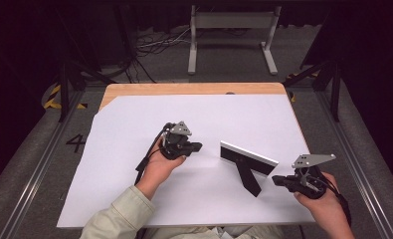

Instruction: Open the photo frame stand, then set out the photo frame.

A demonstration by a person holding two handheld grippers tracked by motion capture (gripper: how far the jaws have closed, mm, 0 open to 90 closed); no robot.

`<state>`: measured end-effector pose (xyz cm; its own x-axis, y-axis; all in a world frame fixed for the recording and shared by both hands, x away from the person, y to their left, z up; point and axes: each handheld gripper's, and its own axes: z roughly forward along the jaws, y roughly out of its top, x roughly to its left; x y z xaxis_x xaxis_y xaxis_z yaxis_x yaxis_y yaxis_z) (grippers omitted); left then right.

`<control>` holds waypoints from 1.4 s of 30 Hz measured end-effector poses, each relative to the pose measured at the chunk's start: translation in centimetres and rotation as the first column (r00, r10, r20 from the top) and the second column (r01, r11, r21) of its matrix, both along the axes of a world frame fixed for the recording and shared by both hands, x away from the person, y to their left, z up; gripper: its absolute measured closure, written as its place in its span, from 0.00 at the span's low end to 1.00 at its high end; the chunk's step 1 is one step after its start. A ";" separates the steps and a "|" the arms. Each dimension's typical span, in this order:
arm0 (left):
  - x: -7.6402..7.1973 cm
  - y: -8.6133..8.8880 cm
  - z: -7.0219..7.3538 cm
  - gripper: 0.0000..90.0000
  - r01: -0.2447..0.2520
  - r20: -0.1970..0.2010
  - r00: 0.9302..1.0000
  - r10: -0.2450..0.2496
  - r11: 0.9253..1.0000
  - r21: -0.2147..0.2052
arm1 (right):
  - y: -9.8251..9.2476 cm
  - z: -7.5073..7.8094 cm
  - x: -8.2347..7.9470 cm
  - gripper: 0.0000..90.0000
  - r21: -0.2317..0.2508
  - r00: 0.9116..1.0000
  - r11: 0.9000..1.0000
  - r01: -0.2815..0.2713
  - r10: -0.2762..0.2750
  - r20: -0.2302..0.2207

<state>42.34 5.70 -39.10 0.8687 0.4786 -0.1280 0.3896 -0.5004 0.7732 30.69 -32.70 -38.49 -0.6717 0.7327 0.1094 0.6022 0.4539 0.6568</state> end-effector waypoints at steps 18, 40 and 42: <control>0.1 1.7 0.9 0.91 -0.052 0.052 0.997 0.051 0.999 0.011 | 0.0 -1.6 1.0 1.00 0.009 1.000 1.000 0.016 -0.016 -0.011; 0.4 2.3 0.8 0.87 -0.069 0.042 0.997 0.069 0.998 0.002 | 0.2 -4.2 2.6 1.00 0.022 0.994 0.999 0.045 -0.042 -0.102; 0.4 2.3 0.8 0.87 -0.070 0.042 0.997 0.070 0.998 0.002 | 0.3 -4.4 2.7 1.00 0.023 0.993 0.999 0.048 -0.045 -0.105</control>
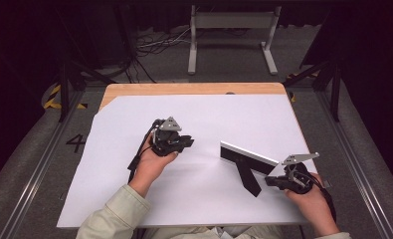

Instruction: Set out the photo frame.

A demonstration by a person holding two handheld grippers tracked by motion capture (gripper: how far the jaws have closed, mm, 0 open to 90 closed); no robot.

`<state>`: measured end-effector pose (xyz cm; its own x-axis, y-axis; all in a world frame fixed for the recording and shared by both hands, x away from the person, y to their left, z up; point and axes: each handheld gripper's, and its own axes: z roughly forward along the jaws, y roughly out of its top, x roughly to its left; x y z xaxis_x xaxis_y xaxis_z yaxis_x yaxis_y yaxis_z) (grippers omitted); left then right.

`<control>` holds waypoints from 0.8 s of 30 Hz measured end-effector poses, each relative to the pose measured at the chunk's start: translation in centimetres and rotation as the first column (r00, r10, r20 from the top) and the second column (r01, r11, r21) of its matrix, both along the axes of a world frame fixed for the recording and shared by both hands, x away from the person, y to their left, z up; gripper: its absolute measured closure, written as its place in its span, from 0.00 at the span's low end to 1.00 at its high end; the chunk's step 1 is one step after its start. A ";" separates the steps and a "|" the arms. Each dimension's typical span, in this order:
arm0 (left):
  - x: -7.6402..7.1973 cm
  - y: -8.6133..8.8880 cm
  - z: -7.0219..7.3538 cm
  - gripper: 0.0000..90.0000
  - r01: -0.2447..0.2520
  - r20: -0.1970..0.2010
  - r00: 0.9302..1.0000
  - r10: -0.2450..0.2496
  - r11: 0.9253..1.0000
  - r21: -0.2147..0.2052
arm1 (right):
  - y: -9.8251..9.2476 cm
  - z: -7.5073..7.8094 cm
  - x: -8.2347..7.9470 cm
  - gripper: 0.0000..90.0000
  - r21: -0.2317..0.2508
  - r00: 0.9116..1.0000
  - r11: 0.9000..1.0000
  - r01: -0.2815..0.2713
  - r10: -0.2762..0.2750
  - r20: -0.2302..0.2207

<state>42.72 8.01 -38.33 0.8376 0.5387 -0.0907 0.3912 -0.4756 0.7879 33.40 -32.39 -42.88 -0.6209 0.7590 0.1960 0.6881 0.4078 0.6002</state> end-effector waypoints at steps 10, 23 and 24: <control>0.0 0.0 0.0 0.87 -0.003 -0.002 1.000 0.003 1.000 0.001 | -0.2 -0.1 1.0 1.00 -0.003 0.999 0.999 0.047 -0.047 0.013; 0.0 -0.1 -0.1 0.87 0.001 -0.008 1.000 -0.001 1.000 0.006 | -0.9 0.2 3.7 1.00 -0.012 0.993 0.994 0.112 -0.112 0.038; 0.0 -0.1 -0.1 0.87 0.001 -0.008 1.000 -0.001 1.000 0.007 | -1.0 0.2 4.0 1.00 -0.010 0.993 0.993 0.115 -0.115 0.039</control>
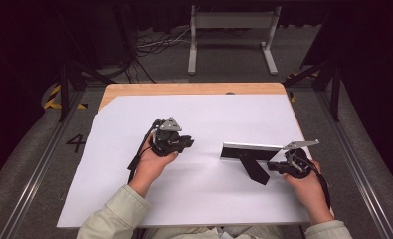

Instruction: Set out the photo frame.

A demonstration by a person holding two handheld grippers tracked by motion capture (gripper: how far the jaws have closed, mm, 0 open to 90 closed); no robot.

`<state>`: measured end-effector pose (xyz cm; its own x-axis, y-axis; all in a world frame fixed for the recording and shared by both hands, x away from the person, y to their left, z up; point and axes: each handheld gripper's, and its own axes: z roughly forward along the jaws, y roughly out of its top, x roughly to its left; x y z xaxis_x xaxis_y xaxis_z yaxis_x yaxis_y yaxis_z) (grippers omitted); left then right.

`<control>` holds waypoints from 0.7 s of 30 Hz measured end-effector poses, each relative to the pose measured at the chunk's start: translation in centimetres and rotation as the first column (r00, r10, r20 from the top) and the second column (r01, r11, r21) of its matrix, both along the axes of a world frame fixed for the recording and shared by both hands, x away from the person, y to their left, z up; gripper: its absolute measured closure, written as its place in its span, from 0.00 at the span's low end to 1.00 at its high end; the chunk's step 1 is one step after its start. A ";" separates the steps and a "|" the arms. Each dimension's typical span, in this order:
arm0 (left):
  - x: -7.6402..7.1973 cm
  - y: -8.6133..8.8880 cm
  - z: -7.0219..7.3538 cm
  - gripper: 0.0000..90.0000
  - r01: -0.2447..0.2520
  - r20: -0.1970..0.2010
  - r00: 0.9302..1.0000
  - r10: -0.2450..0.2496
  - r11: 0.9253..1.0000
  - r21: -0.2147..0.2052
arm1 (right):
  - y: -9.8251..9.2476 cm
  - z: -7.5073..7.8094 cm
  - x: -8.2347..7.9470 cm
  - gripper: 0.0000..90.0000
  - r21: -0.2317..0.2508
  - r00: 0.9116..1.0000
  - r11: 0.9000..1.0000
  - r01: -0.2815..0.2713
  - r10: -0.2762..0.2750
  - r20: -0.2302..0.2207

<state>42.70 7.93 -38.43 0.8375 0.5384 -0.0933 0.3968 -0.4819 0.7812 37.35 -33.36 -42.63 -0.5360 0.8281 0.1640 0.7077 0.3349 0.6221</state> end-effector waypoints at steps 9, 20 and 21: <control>-0.1 -0.6 -0.3 0.86 0.016 -0.004 1.000 -0.016 1.000 0.015 | 0.0 -0.3 2.2 1.00 0.038 0.999 0.998 0.050 -0.050 -0.008; -0.1 -0.9 -0.7 0.86 0.025 -0.018 1.000 -0.024 0.999 0.023 | 0.4 -0.6 4.6 1.00 0.068 0.998 0.996 0.066 -0.065 -0.016; -0.1 -1.0 -0.8 0.86 0.025 -0.018 1.000 -0.025 0.999 0.027 | 0.4 -0.6 4.9 1.00 0.069 0.998 0.995 0.067 -0.066 -0.014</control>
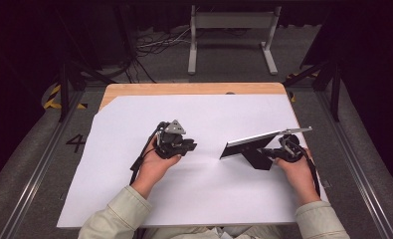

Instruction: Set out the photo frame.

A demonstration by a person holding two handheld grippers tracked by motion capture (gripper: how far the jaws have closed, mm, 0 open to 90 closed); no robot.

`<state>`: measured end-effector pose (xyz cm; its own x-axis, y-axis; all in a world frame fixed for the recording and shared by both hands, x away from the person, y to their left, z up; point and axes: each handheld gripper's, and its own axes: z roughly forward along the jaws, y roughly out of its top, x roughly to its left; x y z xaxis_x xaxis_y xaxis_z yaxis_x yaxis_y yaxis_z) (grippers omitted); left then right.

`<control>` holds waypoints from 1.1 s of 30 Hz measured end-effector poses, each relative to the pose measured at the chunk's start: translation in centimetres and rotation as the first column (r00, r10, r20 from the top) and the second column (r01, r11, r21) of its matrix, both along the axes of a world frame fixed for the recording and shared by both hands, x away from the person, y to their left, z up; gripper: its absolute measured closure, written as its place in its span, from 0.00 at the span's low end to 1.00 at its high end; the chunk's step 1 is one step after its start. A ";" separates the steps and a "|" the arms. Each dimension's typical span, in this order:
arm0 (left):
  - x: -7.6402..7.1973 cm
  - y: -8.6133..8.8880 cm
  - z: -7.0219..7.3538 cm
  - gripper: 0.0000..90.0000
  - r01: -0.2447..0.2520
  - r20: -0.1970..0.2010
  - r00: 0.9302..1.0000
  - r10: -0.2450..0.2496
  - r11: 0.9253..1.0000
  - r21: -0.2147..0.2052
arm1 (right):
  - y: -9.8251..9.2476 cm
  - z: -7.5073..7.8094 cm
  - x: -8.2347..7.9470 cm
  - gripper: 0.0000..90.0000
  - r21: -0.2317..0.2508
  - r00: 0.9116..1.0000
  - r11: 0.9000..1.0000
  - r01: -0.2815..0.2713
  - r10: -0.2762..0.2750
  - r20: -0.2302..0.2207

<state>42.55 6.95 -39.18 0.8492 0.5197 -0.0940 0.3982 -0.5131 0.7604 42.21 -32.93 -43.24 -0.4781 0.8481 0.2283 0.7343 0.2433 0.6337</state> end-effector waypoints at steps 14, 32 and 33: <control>0.0 -0.3 -0.3 0.85 0.010 -0.010 1.000 -0.010 1.000 0.009 | 0.4 0.1 2.6 1.00 0.009 1.000 1.000 -0.018 0.018 -0.024; 0.0 -1.0 -0.9 0.85 0.023 -0.024 0.999 -0.023 0.999 0.022 | 0.9 0.1 5.1 1.00 0.010 0.998 0.999 -0.050 0.050 -0.024; -0.1 -1.1 -0.9 0.85 0.024 -0.026 0.999 -0.024 0.999 0.024 | 1.0 0.1 5.2 1.00 0.009 0.999 0.999 -0.050 0.050 -0.021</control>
<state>42.50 5.82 -40.11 0.8590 0.5014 -0.1035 0.4044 -0.5406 0.7377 47.40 -31.94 -43.18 -0.5145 0.8215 0.2457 0.7349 0.2748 0.6200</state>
